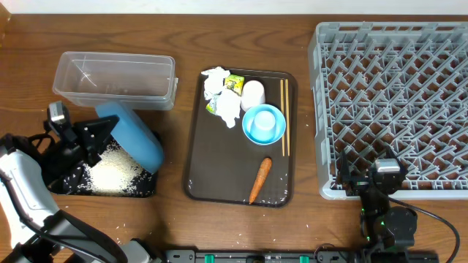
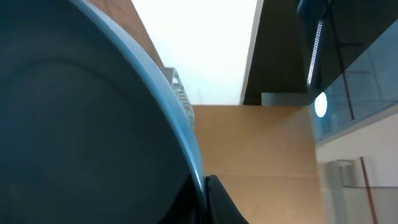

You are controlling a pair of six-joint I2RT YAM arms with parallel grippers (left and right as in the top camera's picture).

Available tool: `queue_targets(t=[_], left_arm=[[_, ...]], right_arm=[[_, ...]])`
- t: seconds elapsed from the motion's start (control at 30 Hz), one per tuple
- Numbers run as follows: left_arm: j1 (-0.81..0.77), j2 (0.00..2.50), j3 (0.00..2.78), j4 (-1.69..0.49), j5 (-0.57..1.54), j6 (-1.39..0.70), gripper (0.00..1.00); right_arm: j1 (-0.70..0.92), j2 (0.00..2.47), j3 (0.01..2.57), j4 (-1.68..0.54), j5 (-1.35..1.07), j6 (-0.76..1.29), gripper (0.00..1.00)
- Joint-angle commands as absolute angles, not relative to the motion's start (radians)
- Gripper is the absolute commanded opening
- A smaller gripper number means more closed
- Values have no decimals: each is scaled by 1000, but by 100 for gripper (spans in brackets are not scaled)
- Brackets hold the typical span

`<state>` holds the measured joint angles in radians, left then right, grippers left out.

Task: Sort waste into correct bins and load items into the dishwasher rack
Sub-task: 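Tilt the blue plate with the left gripper to pour rice onto black tray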

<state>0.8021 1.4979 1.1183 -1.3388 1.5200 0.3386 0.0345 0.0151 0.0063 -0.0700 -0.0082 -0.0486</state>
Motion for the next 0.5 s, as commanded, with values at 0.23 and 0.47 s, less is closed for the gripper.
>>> queue_targets(t=[0.23,0.47], left_arm=[[931,1493,1118,-1357,1573,377,7],[945,1482,1117,-1472,1535,468,6]], right_arm=[[43,13,6,-74,-8,-61,99],[43,13,6,-74,-8,-61,99]])
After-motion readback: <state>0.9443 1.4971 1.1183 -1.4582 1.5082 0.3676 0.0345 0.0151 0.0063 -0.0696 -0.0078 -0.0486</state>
